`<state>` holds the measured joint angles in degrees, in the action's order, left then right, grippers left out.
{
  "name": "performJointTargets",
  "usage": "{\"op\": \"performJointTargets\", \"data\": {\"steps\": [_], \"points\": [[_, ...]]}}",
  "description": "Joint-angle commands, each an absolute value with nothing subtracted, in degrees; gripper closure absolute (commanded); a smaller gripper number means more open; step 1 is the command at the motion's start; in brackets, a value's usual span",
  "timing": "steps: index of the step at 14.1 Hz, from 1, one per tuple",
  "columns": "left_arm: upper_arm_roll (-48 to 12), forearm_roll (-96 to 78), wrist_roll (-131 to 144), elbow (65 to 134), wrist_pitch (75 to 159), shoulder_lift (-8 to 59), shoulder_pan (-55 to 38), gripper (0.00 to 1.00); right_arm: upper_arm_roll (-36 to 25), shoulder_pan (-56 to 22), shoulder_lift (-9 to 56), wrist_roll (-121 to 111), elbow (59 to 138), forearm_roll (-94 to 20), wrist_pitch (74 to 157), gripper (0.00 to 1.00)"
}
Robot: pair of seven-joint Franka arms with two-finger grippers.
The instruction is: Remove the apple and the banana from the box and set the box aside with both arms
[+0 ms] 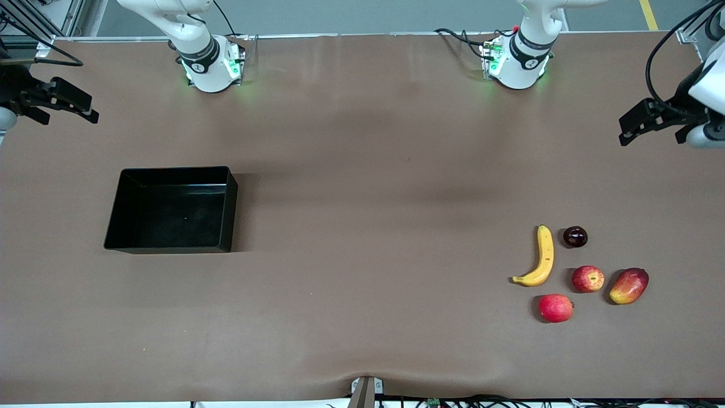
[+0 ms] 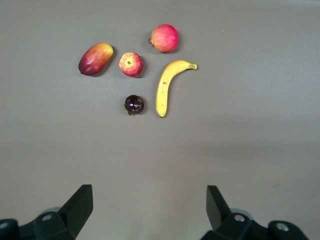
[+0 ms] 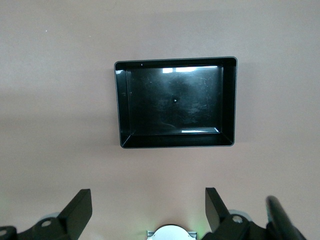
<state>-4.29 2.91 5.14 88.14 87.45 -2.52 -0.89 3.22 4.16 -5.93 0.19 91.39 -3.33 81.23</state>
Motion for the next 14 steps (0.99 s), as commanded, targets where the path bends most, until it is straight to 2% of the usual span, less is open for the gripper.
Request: {"op": "performJointTargets", "data": {"steps": [1, 14], "points": [[-3.8, 0.7, 5.4, 89.1, 87.5, -3.4, -1.3, 0.00, 3.4, 4.7, -7.3, -0.2, 92.6, -4.1, 81.6, 0.00], [-3.9, 2.6, 8.3, 86.9, 87.2, -2.1, -1.4, 0.00, 3.4, 4.7, -7.2, -0.2, 92.6, -4.1, 81.8, 0.00]]}}
